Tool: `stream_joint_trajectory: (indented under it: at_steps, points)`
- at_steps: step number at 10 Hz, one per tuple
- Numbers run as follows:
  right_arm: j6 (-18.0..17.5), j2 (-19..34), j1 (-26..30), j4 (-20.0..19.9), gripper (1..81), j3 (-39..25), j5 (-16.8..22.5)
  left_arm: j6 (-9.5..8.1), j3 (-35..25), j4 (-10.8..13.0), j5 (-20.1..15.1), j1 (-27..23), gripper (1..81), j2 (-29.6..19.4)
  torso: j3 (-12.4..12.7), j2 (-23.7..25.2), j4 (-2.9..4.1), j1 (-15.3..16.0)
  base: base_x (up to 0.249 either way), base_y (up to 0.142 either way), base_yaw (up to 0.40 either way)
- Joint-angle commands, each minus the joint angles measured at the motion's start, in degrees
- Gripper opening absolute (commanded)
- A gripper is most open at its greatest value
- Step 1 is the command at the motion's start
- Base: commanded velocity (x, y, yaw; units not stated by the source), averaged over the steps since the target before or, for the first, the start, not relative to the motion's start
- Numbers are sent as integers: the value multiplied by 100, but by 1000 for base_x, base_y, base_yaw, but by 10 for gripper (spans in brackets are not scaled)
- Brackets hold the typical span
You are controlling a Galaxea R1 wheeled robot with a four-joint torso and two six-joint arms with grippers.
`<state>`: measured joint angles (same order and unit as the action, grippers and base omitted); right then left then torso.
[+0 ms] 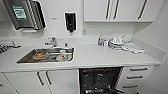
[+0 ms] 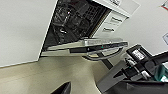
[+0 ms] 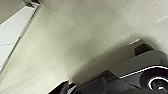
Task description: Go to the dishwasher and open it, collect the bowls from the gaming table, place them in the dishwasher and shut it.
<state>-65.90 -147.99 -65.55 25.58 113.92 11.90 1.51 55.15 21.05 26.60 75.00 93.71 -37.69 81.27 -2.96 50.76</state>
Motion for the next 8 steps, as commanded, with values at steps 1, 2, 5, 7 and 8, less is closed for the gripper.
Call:
stream_joint_trajectory:
  at_steps: [1,2,5,7,8]
  points:
    - [681,180,336,167,811,164,181,7,477,66,-85,-69,811,174,0,0,0,0,0,0,0]
    - [1042,171,231,228,811,269,181,-36,872,-38,-102,98,811,471,0,0,0,0,0,0,0]
    - [2175,57,-148,246,811,611,173,-695,2524,-189,-120,626,811,1588,0,0,0,0,0,0,0]
    - [2969,-110,-508,246,811,911,-232,-1179,3494,-198,-120,933,811,2372,0,0,0,0,0,0,0]
    - [3283,-267,-691,254,811,1155,-407,-1423,4069,-189,-145,1065,811,2808,0,0,0,0,0,0,0]
